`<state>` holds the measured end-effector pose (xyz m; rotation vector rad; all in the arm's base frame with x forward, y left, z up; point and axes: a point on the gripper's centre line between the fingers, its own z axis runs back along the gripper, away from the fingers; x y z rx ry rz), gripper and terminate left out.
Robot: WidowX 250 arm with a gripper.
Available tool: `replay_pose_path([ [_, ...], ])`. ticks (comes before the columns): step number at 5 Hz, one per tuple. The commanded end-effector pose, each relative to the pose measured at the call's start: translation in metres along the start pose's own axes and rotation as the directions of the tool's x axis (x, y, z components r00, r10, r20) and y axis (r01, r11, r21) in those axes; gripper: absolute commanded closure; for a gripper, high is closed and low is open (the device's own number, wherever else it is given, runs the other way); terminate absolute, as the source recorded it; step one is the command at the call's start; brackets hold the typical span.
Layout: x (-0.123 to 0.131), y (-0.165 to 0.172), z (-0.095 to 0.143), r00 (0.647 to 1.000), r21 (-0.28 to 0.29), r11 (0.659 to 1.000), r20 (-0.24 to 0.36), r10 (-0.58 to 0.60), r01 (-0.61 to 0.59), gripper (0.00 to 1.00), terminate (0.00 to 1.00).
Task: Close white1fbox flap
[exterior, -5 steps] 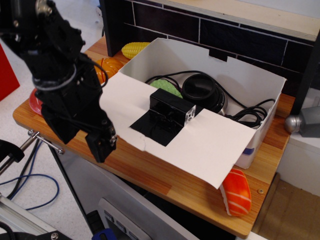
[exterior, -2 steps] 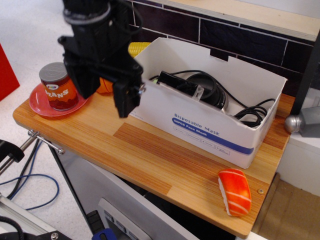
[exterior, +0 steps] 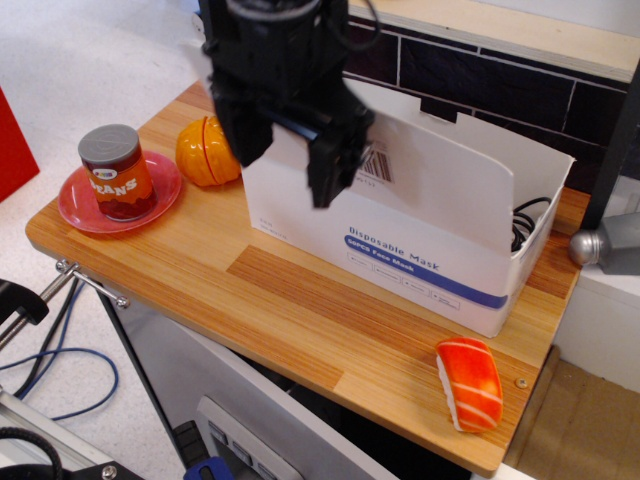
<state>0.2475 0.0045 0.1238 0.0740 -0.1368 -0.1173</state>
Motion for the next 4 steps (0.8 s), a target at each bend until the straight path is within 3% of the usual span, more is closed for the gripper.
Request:
replay_pose_path([
  [1,0.046,0.002,0.003,0.999,0.025,1.000,0.044,-0.003,0.002,0.00,0.00],
  [2,0.065,0.005,0.000,0.998,0.011,1.000,0.063,-0.009,0.008,0.00,0.00],
  [3,0.081,0.006,-0.016,0.995,-0.033,0.999,0.101,-0.014,0.018,0.00,0.00],
  [4,0.091,0.005,-0.028,0.992,-0.040,0.998,0.123,-0.033,0.039,0.00,0.00],
])
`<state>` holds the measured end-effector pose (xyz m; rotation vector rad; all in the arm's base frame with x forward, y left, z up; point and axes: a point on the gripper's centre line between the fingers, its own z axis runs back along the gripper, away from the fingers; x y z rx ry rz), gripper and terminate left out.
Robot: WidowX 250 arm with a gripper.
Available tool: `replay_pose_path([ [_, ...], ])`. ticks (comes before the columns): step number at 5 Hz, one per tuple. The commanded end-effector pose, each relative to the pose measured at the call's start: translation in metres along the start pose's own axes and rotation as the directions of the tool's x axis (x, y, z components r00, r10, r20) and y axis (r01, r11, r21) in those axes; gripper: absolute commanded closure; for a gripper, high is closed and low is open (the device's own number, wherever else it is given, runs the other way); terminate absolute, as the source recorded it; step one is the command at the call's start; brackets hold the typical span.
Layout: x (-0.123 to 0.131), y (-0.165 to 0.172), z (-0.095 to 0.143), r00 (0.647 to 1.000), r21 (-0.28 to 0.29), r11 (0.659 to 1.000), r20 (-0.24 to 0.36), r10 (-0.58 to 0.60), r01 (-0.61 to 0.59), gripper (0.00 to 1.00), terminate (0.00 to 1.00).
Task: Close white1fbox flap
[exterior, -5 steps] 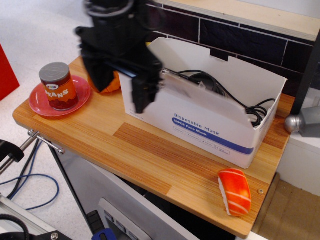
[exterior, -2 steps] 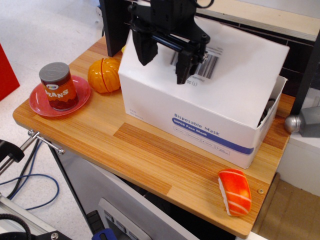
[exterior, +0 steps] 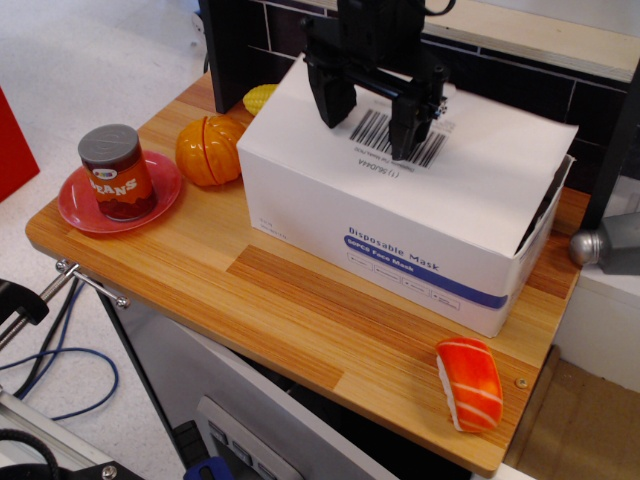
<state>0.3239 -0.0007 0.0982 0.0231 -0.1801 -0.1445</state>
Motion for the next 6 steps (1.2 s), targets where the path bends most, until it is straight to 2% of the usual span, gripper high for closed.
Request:
replay_pose_path([
  [1,0.0274,0.0045,-0.0057,0.997,-0.015,0.999,0.073,-0.031,0.032,0.00,0.00],
  [2,0.0325,0.0056,-0.0062,0.995,-0.024,0.998,0.080,-0.063,0.065,0.00,0.00],
  [3,0.0329,0.0042,0.0030,0.998,-0.063,0.997,0.051,-0.036,0.039,0.00,0.00],
  [5,0.0329,0.0042,0.0030,0.998,-0.063,0.997,0.051,-0.036,0.039,0.00,0.00],
  [6,0.0329,0.0042,0.0030,0.998,-0.063,0.997,0.051,-0.036,0.039,0.00,1.00],
])
